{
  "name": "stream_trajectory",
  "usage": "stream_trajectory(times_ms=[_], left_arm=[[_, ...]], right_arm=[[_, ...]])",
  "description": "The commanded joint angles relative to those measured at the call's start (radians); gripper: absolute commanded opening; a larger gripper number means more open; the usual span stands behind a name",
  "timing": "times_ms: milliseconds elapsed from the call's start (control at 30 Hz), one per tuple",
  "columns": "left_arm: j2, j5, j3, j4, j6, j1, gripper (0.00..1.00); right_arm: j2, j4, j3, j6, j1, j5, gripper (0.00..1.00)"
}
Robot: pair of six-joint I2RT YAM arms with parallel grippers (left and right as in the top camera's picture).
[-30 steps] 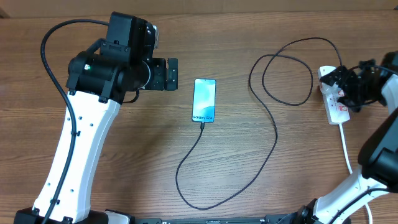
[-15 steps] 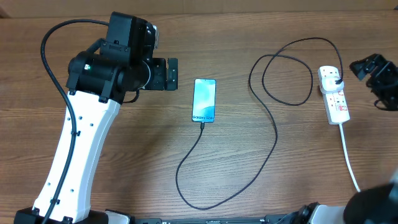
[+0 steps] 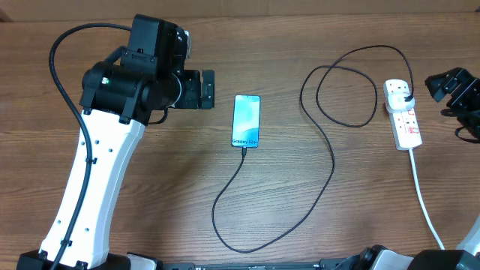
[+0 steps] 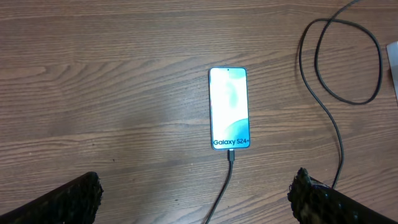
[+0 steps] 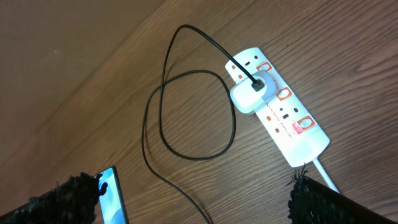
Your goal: Plug charger to phone and switch on socket
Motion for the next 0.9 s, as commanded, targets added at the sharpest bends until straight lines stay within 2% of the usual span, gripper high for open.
stream_trajectory(times_ms=[0,600,867], left_arm=[[0.007,-0.010,0.006,0.000,0.026,0.003,1.00],[0.008,-0.013,0.006,-0.020,0.027,0.005,1.00],[-0.076,-0.078,-0.014,-0.016,0.027,0.002,1.00]], right_arm=[[0.001,0.003,0.021,-0.001,0.008,-0.001,1.00],[0.001,0.003,0.021,-0.001,0.008,-0.001,1.00],[0.001,0.003,0.021,-0.001,0.008,-0.001,1.00]])
